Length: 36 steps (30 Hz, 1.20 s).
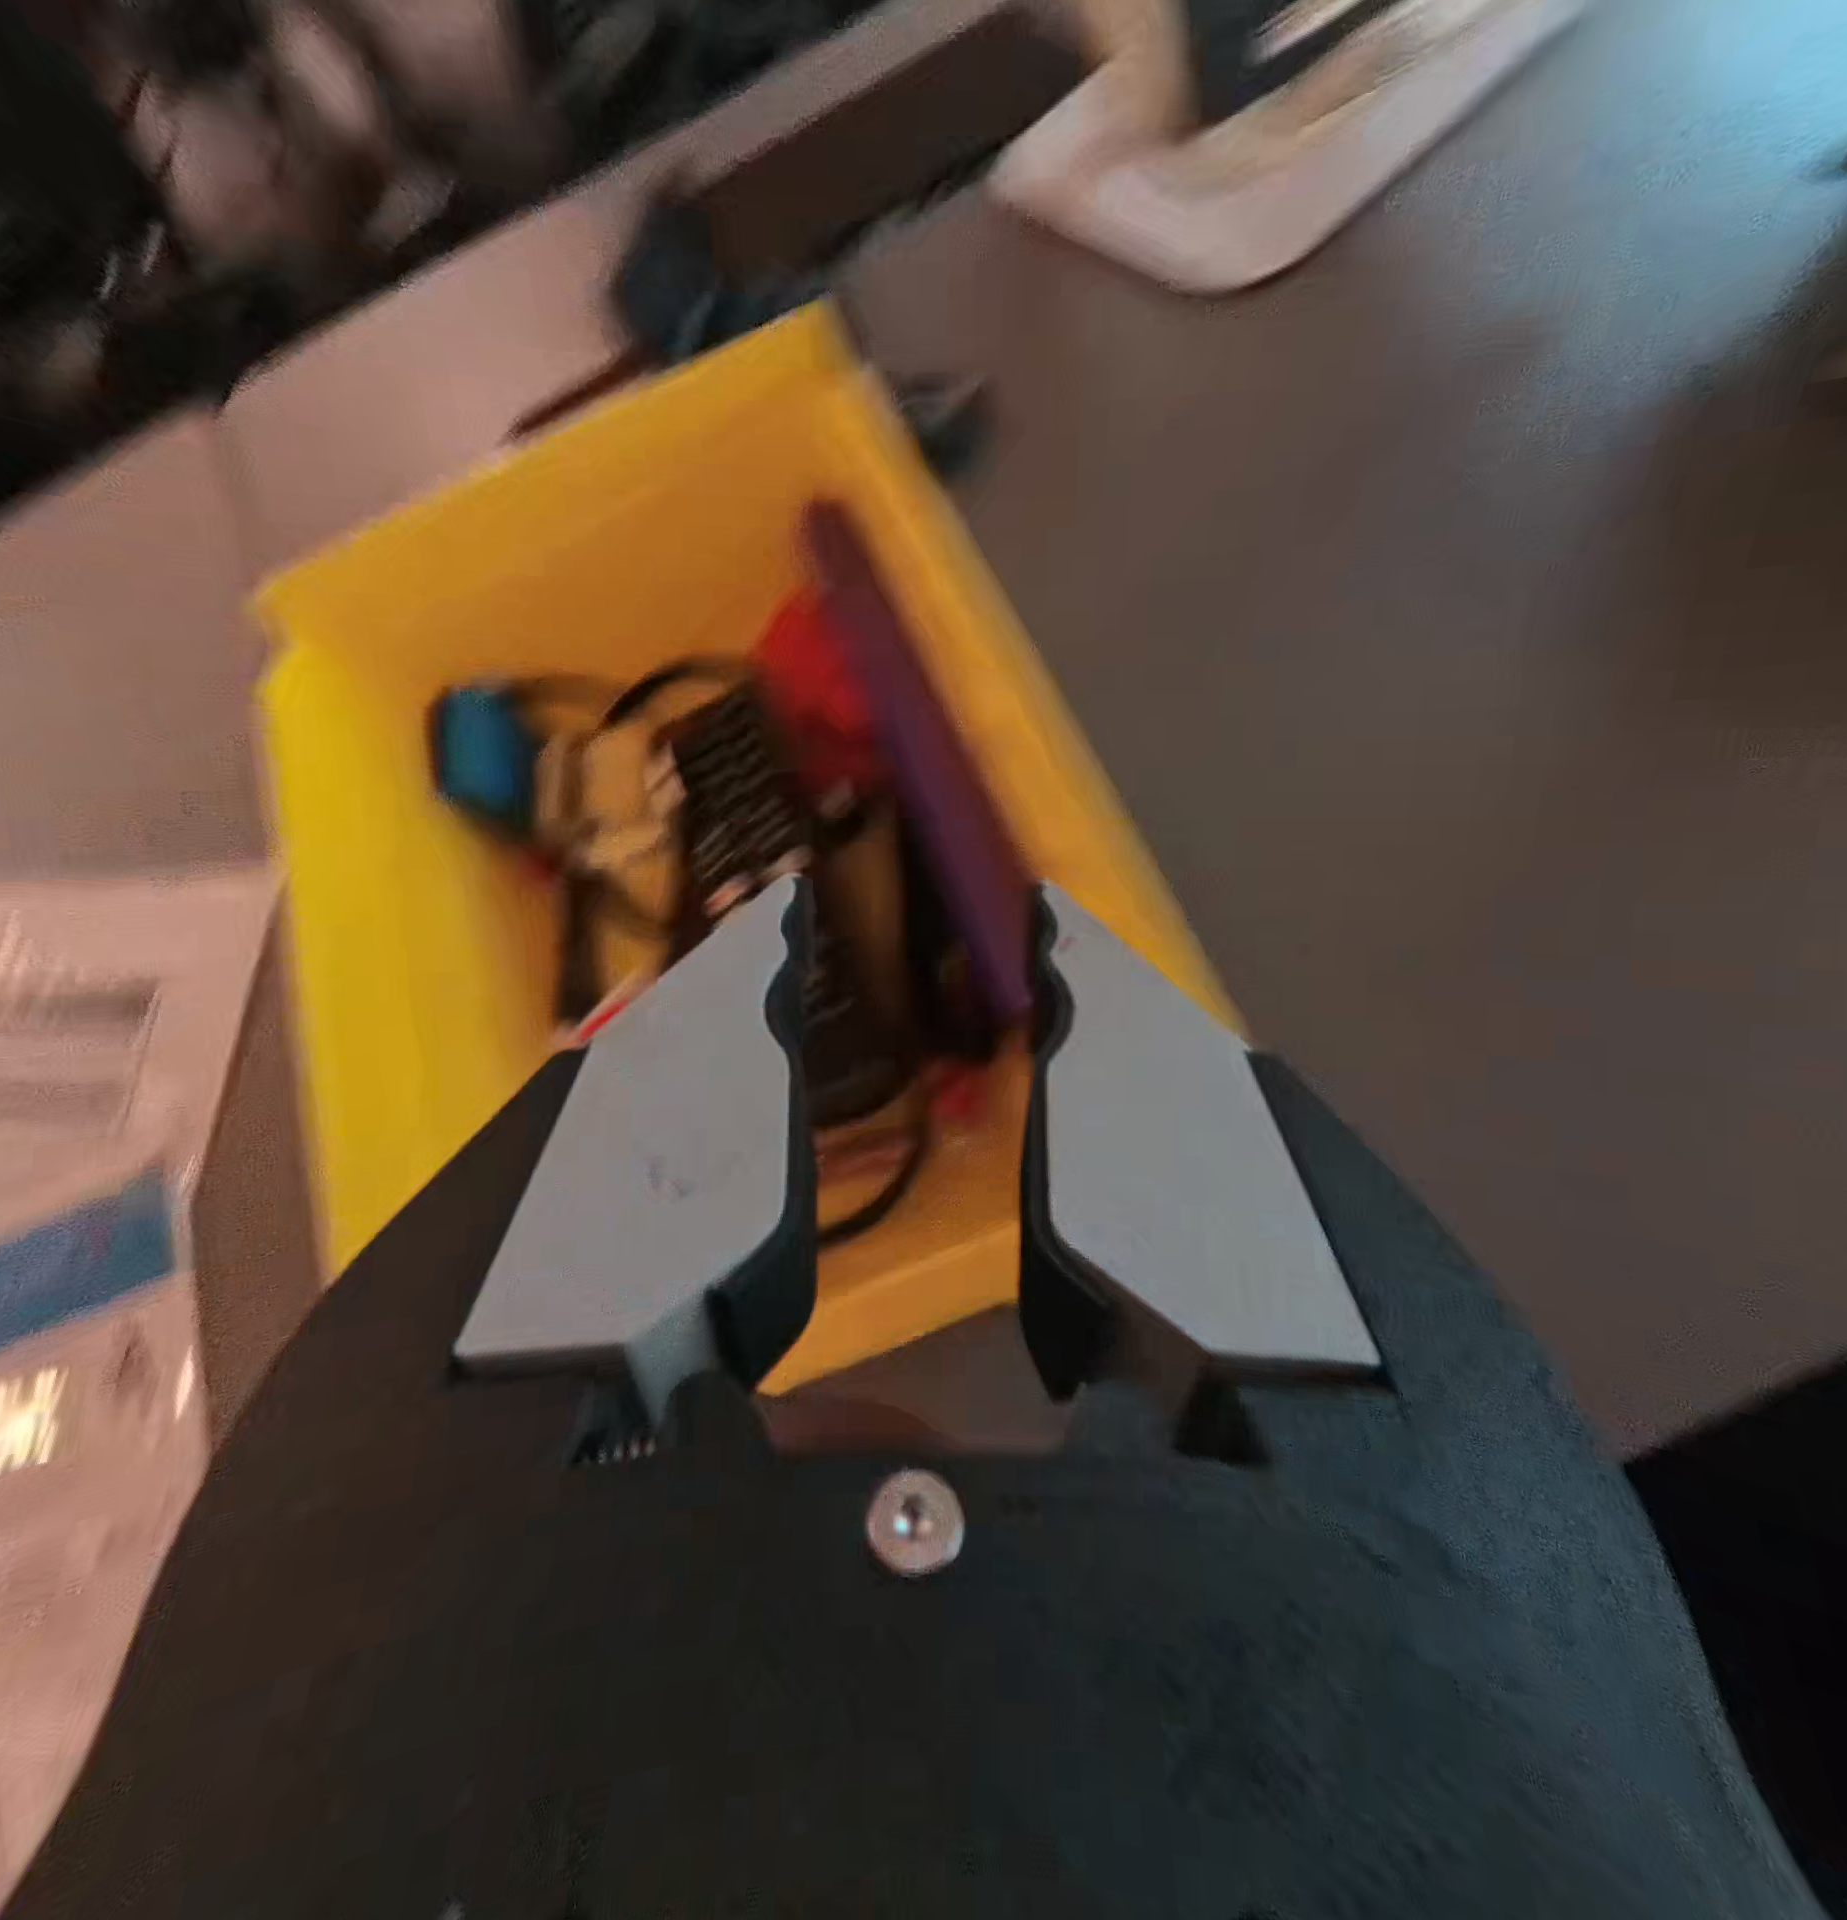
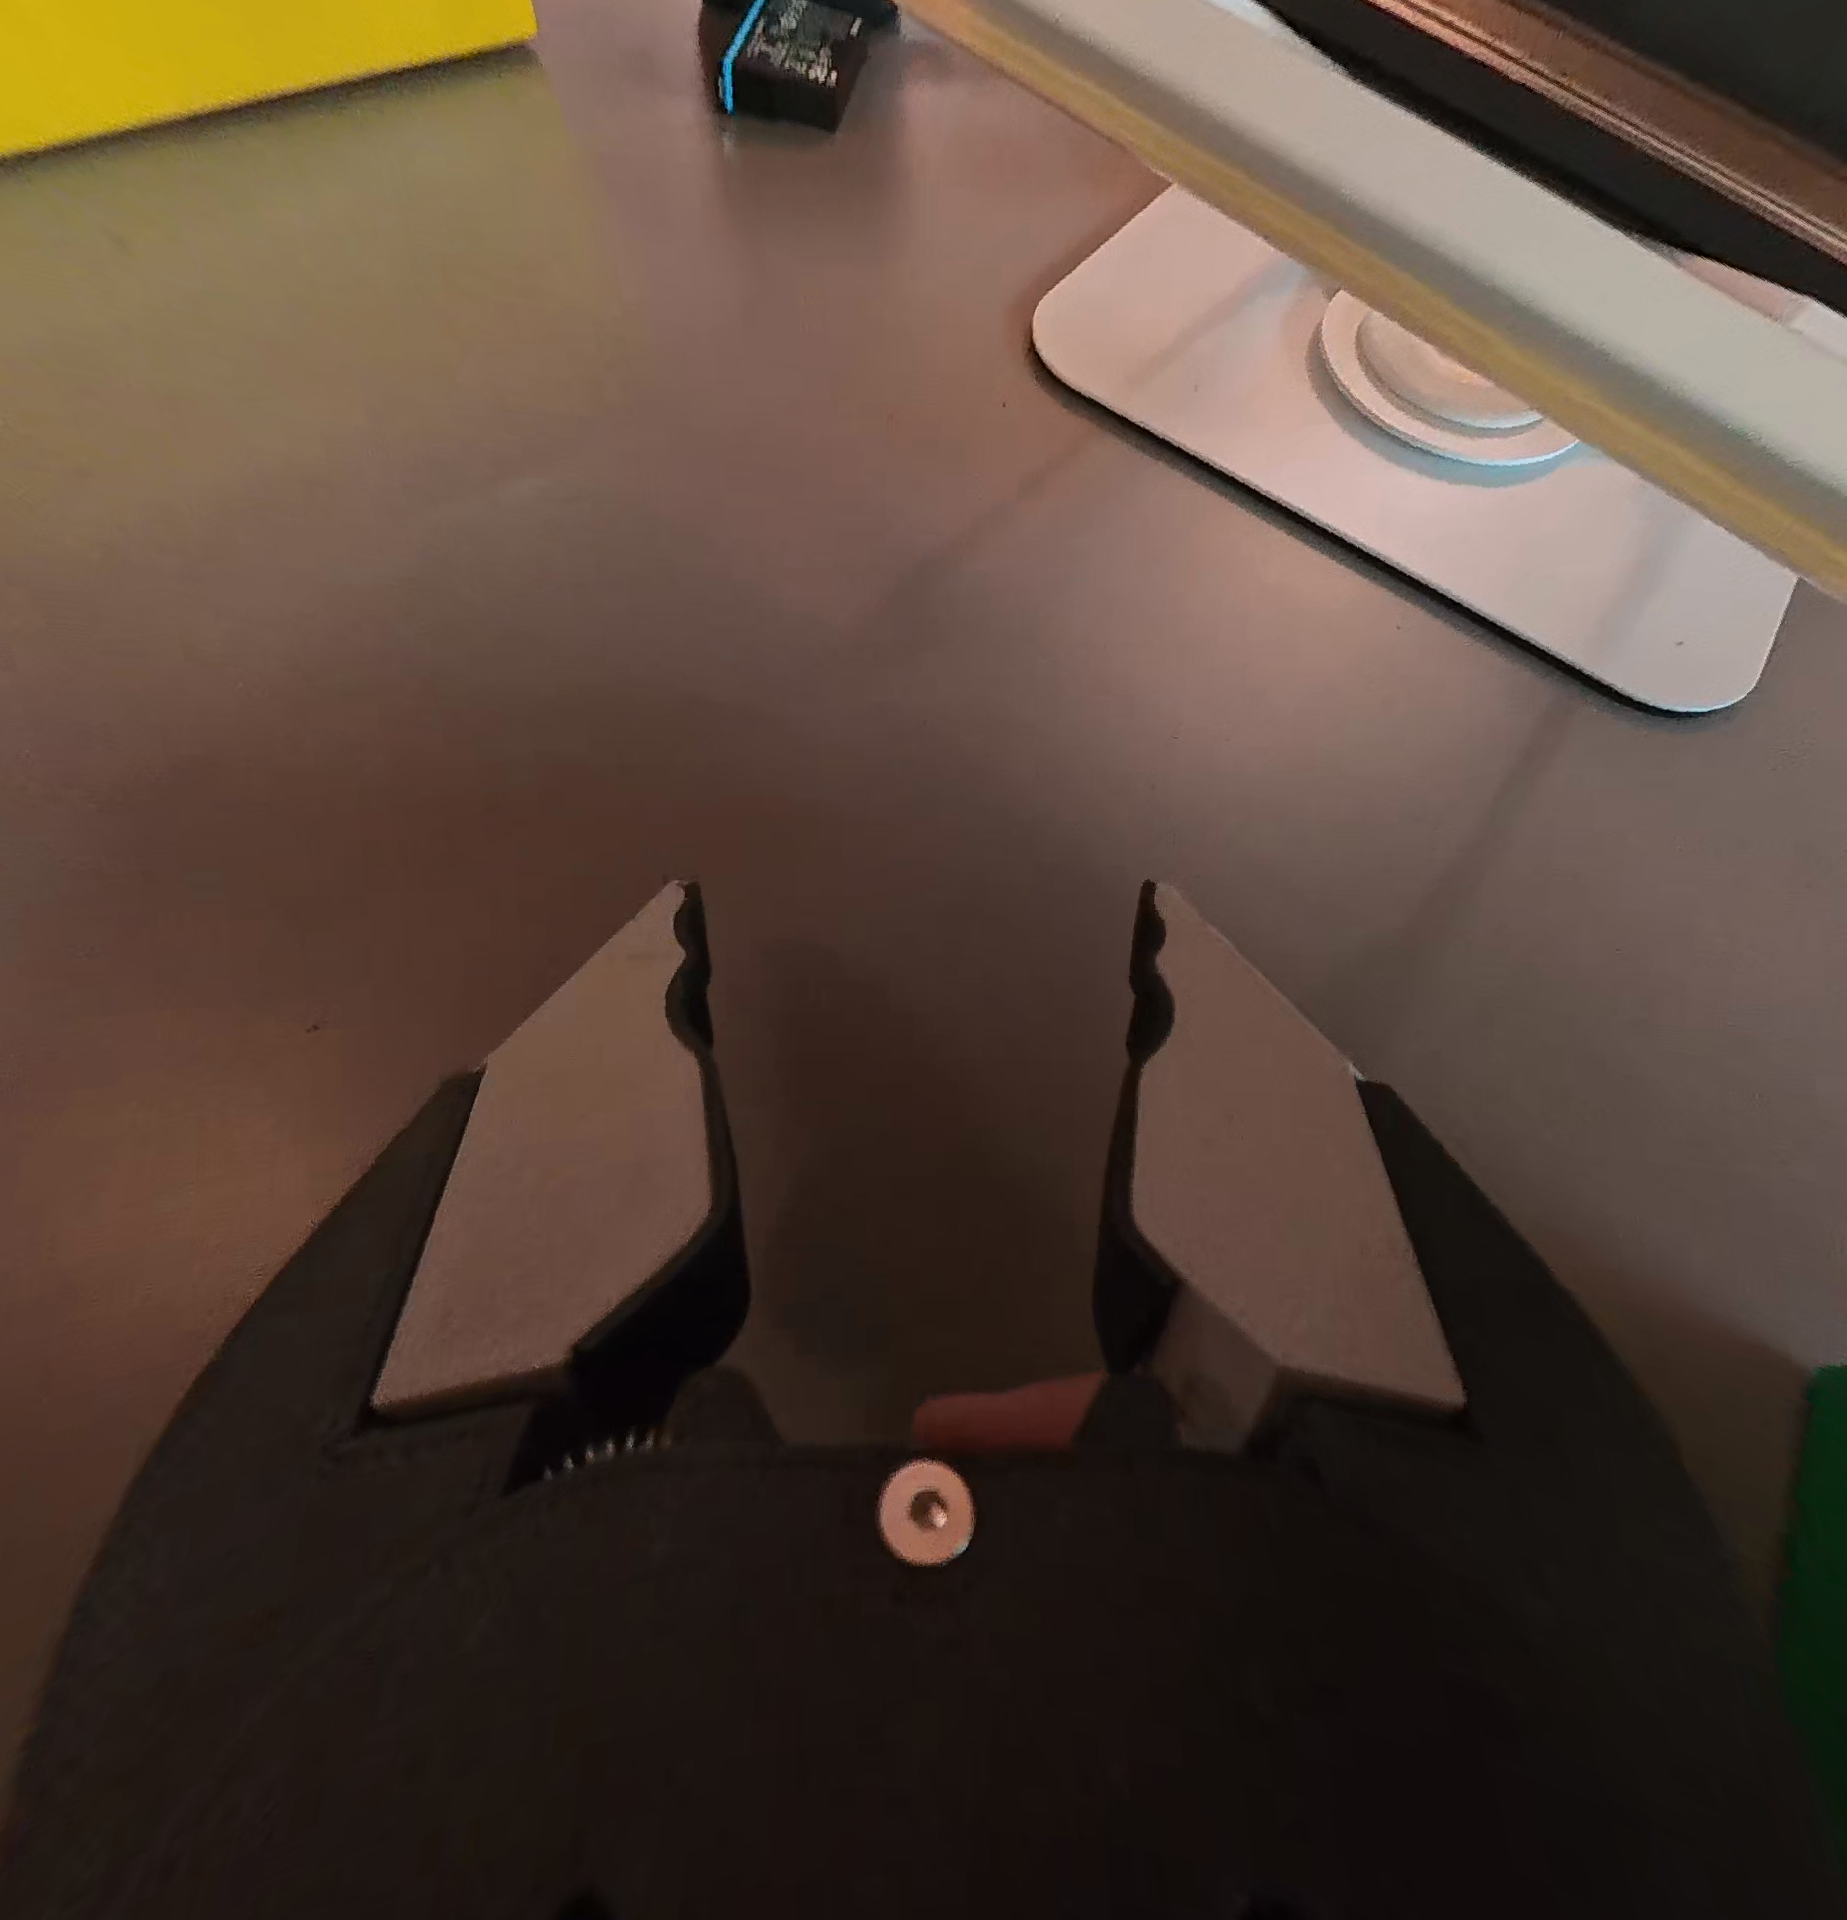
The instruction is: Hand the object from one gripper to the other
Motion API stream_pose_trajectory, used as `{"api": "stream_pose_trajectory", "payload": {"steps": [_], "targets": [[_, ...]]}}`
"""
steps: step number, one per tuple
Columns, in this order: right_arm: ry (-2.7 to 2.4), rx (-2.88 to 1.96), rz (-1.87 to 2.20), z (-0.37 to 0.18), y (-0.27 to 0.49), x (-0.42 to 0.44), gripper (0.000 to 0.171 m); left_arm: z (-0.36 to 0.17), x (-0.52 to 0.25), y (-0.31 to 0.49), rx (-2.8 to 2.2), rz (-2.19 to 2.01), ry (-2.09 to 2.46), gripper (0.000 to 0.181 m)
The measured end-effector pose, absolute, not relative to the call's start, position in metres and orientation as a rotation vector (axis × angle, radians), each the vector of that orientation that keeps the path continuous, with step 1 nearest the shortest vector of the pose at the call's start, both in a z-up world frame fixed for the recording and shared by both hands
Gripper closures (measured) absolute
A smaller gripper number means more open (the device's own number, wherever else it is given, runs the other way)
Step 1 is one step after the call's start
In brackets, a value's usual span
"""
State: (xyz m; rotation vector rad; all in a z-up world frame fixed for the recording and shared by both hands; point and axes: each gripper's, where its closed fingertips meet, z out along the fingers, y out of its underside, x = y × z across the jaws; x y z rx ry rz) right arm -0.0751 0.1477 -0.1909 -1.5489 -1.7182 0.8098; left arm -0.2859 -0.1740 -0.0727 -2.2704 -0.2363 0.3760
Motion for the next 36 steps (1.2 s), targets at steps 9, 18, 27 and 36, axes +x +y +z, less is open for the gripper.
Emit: {"api": "stream_pose_trajectory", "payload": {"steps": [9, 18, 27, 36], "targets": [[-1.777, -1.472, 0.734, -0.194, 0.140, -0.074, 0.089, -0.162, -0.384, -0.227, -2.458, 0.194, -0.843, 0.140], [-1.790, -1.457, 0.767, -0.193, 0.135, -0.071, 0.086, -0.189, -0.380, -0.226, -2.539, 0.155, -0.874, 0.162], [-1.783, -1.424, 0.719, -0.192, 0.134, -0.070, 0.094, -0.086, -0.384, -0.206, -2.416, 0.663, -0.559, 0.162], [-1.649, -1.245, 1.090, -0.137, 0.100, -0.070, 0.084, -0.021, -0.145, 0.006, -1.838, -0.045, -0.001, 0.163]]}}
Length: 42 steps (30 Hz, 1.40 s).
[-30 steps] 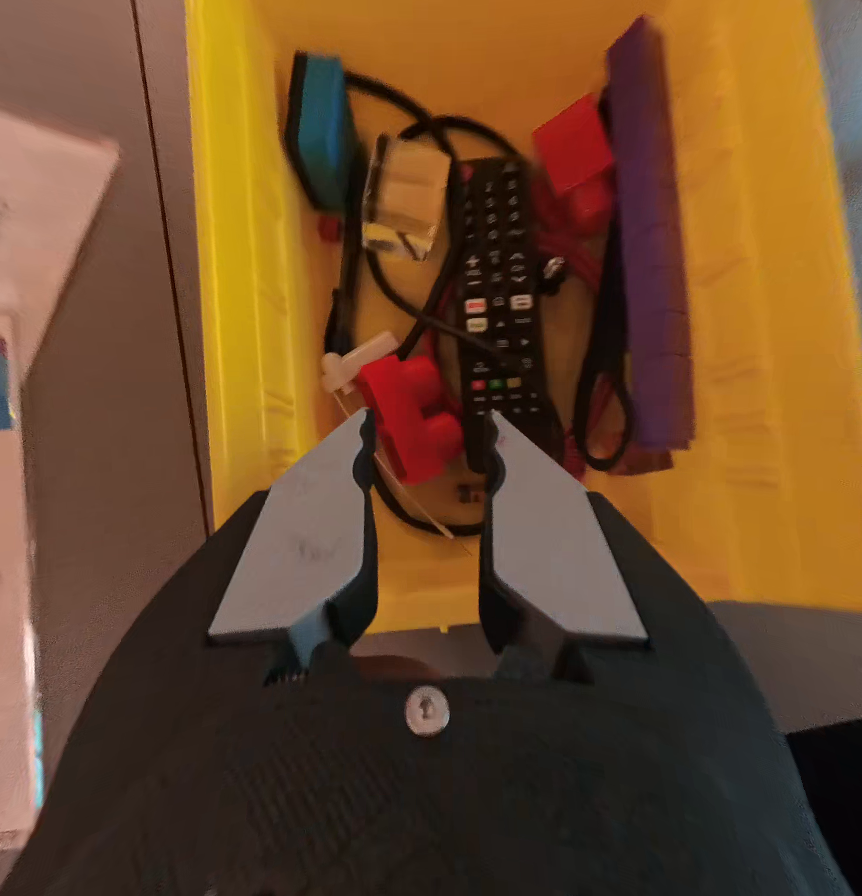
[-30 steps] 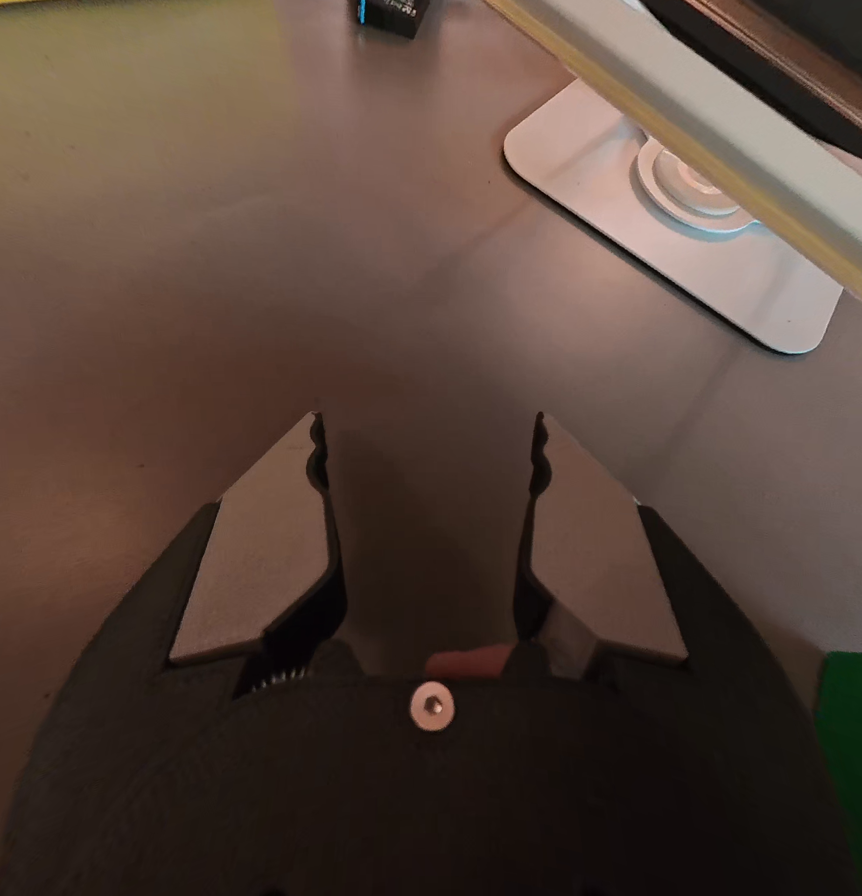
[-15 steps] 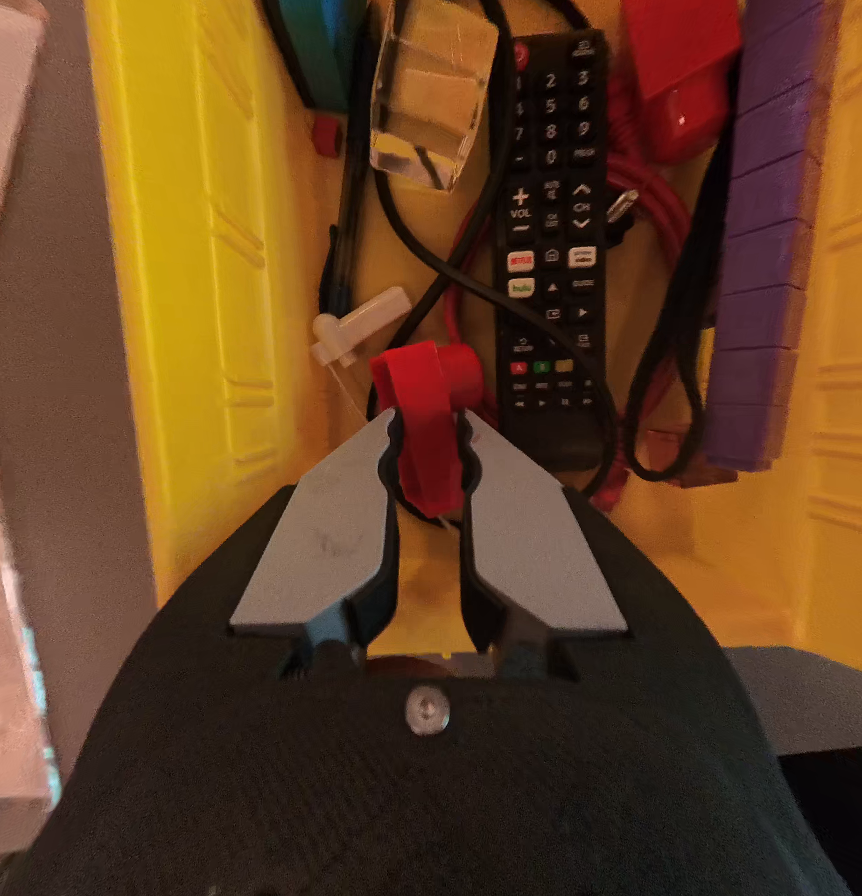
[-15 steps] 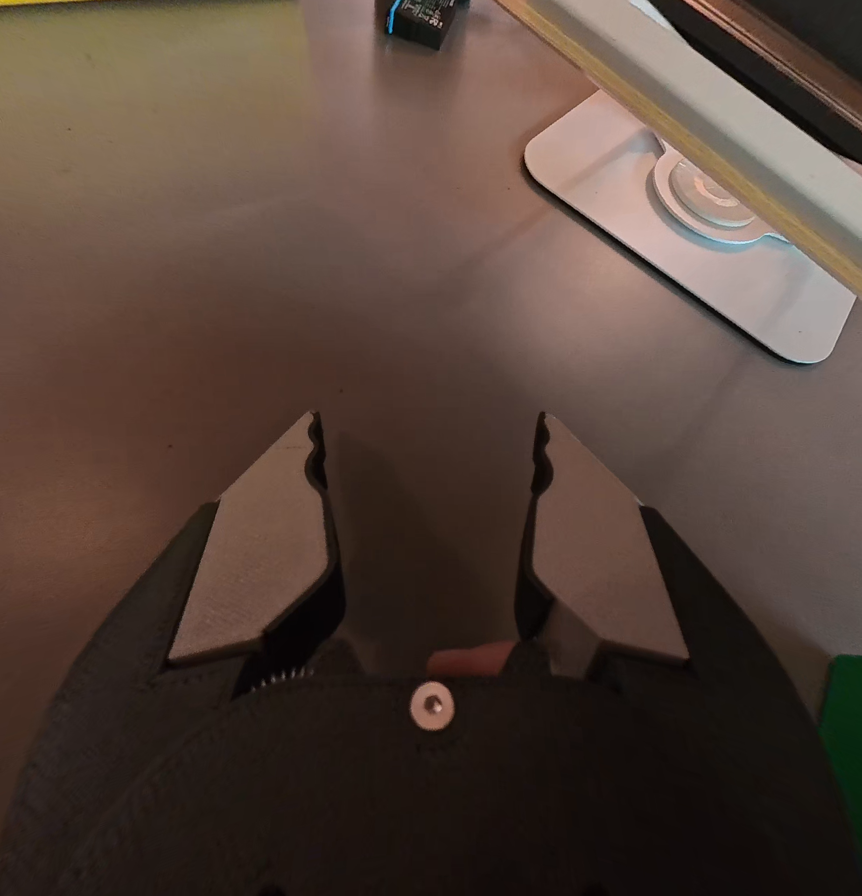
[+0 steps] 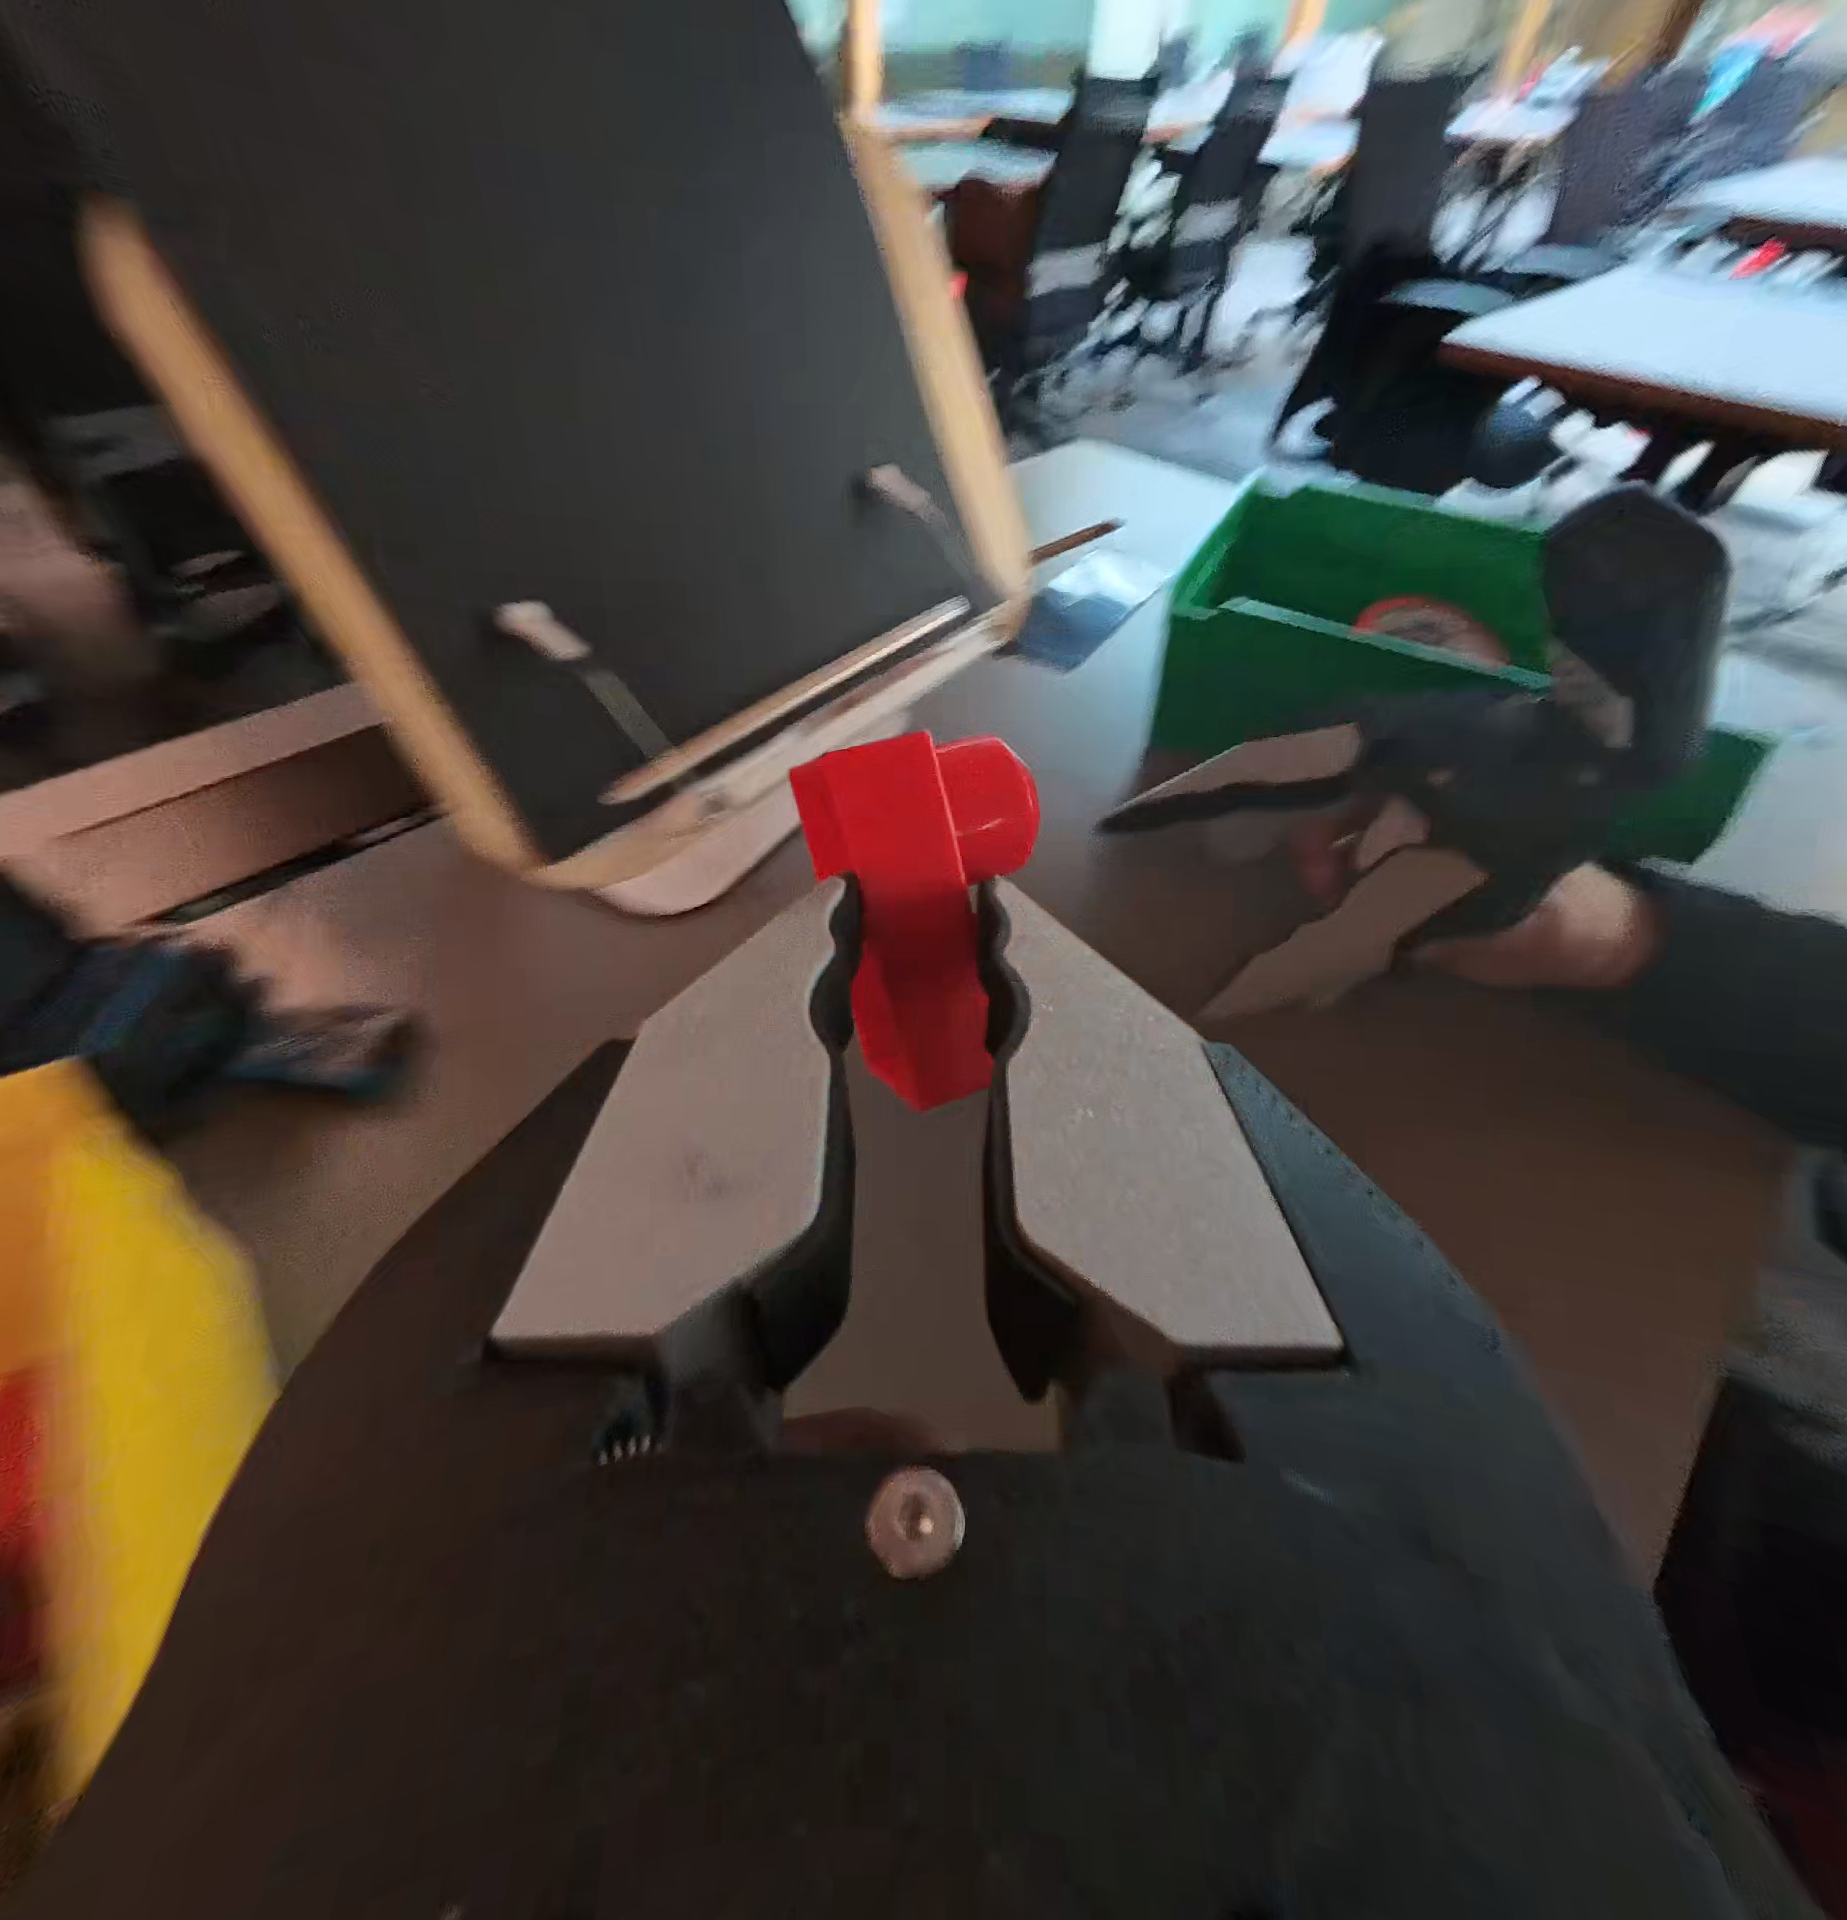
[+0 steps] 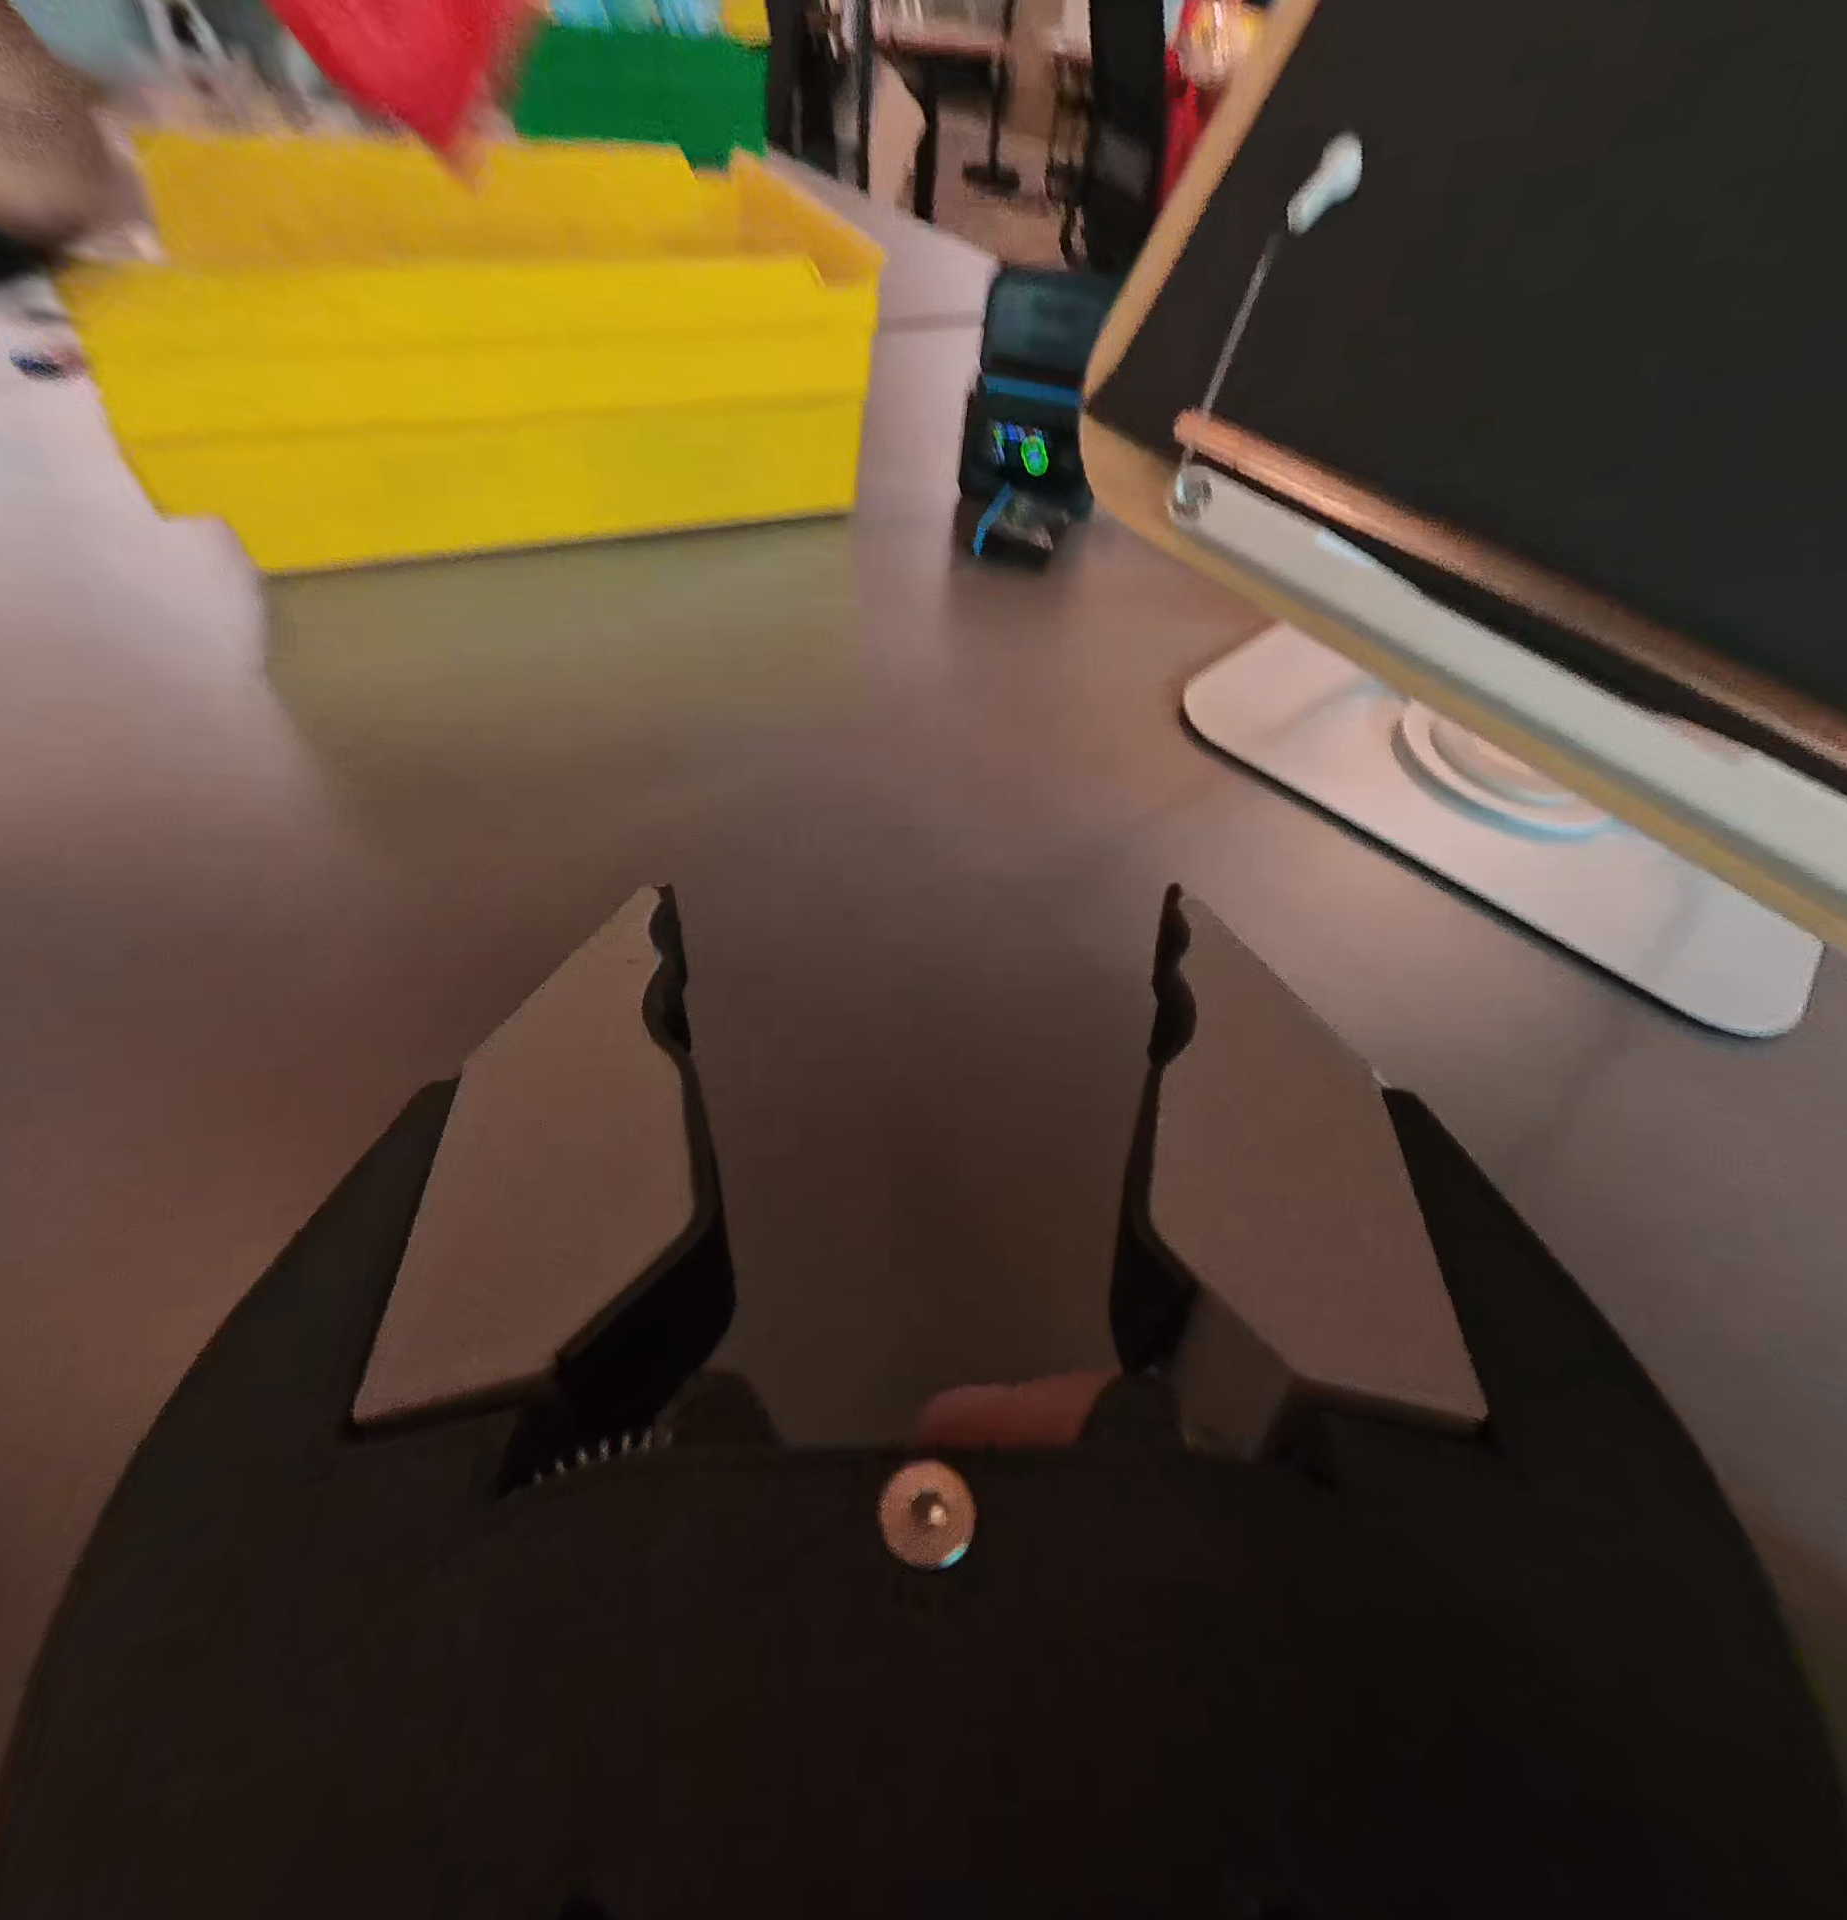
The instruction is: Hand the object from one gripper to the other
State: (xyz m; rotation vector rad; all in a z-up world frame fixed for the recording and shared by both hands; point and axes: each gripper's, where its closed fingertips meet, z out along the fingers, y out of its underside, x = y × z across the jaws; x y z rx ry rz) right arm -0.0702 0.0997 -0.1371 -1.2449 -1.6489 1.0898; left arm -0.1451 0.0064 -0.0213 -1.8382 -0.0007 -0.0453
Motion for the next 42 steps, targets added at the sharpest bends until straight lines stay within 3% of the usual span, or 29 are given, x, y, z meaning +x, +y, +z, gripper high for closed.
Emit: {"api": "stream_pose_trajectory", "payload": {"steps": [9, 12, 19, 24, 31, 36, 42], "targets": [[-1.439, -1.232, 1.135, -0.114, 0.112, -0.069, 0.086, -0.084, -0.047, 0.118, -1.647, -0.470, 0.057, 0.162], [-1.422, -1.241, 1.144, -0.115, 0.113, -0.070, 0.098, -0.082, -0.039, 0.123, -1.601, -0.552, 0.061, 0.162], [-1.457, -1.259, 1.190, -0.117, 0.095, -0.069, 0.098, -0.073, -0.032, 0.104, -1.503, -0.626, 0.020, 0.162], [-1.519, -1.173, 1.148, -0.113, 0.081, -0.064, 0.136, -0.067, -0.033, 0.101, -1.476, -0.591, 0.015, 0.162], [-1.505, -1.172, 1.113, -0.112, 0.085, -0.064, 0.136, -0.067, -0.032, 0.102, -1.456, -0.521, 0.049, 0.162], [-1.461, -1.149, 1.137, -0.105, 0.086, -0.064, 0.124, -0.066, -0.036, 0.104, -1.429, -0.585, -0.012, 0.162], [-1.437, -1.137, 1.145, -0.102, 0.091, -0.065, 0.129, -0.067, -0.035, 0.106, -1.394, -0.624, 0.012, 0.162]]}}
